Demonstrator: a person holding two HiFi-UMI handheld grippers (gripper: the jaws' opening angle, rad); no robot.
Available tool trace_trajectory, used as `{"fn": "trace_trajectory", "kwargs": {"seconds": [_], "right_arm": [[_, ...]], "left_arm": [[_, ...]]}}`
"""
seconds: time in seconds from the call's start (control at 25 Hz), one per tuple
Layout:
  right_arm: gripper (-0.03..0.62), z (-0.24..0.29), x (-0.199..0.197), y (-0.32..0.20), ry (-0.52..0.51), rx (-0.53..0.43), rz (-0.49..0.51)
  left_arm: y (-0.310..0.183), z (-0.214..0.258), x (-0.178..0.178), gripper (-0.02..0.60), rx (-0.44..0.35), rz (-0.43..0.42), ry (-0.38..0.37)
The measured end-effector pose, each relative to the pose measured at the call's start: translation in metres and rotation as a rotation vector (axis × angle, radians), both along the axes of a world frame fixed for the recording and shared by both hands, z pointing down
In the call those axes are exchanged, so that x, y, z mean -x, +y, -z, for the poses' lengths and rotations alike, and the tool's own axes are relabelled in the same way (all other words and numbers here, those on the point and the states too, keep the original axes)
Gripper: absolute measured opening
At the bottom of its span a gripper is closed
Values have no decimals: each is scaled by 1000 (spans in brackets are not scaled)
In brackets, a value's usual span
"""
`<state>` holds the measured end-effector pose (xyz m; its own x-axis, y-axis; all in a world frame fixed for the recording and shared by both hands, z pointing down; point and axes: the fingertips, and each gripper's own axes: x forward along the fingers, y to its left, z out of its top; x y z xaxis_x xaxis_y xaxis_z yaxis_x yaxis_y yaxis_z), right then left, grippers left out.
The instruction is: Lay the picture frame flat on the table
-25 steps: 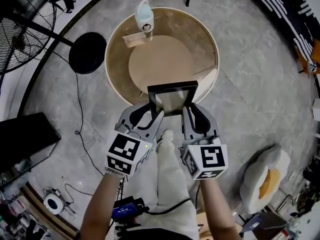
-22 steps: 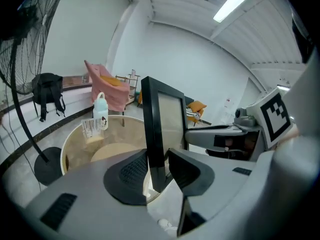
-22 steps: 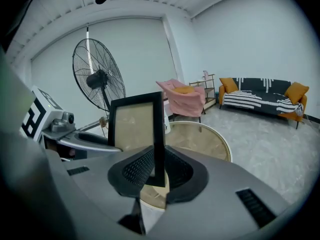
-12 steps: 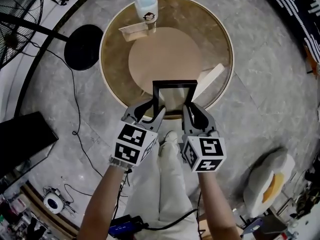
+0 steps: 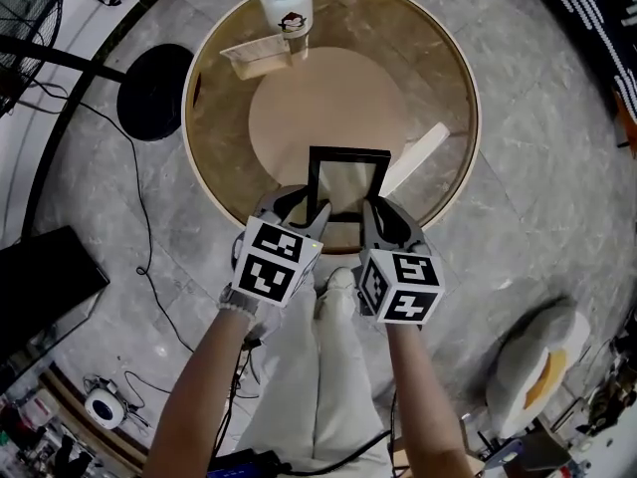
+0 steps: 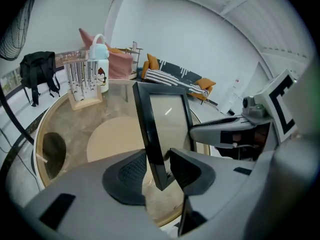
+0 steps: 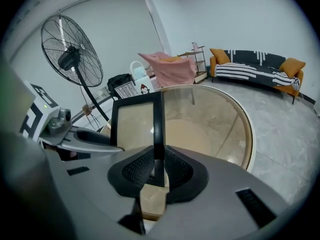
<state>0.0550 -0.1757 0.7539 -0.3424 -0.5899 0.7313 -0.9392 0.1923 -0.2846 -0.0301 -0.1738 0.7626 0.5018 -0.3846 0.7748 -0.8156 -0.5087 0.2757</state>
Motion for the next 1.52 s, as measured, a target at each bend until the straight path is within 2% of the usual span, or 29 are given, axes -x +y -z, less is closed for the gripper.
{"fn": "trace_trajectory", "kwargs": {"seconds": [0.32,0.48,0.76,0.88,1.08,1.16,1.36,1.52], "right_arm": [[81,-24,-4,-13,15,30,-22],[75,-31,-8,-18,1,49,-61],[77,-40,-10,-20,-31,75,-65],[75,-41,-13,-20,4,59,-38],[75,-19,-19,-23,73,-5,43],[69,1,-18,-26,81,-49,68],[48,59,-16,-14,100,-107,137],[44,115,-25,-7,90,-159,109]], "left_arm": [[-13,-25,-2,172,24,17,-45],[-20,-33,5,170,28,45,-108],[-22,-32,5,170,30,90,-76],[-21,-23,10,146,0,111,-67],[-18,7,20,51,-56,156,-45],[-17,26,22,32,-86,151,-43],[-2,88,9,21,-170,45,-36],[8,145,1,17,-213,-3,-5]]}}
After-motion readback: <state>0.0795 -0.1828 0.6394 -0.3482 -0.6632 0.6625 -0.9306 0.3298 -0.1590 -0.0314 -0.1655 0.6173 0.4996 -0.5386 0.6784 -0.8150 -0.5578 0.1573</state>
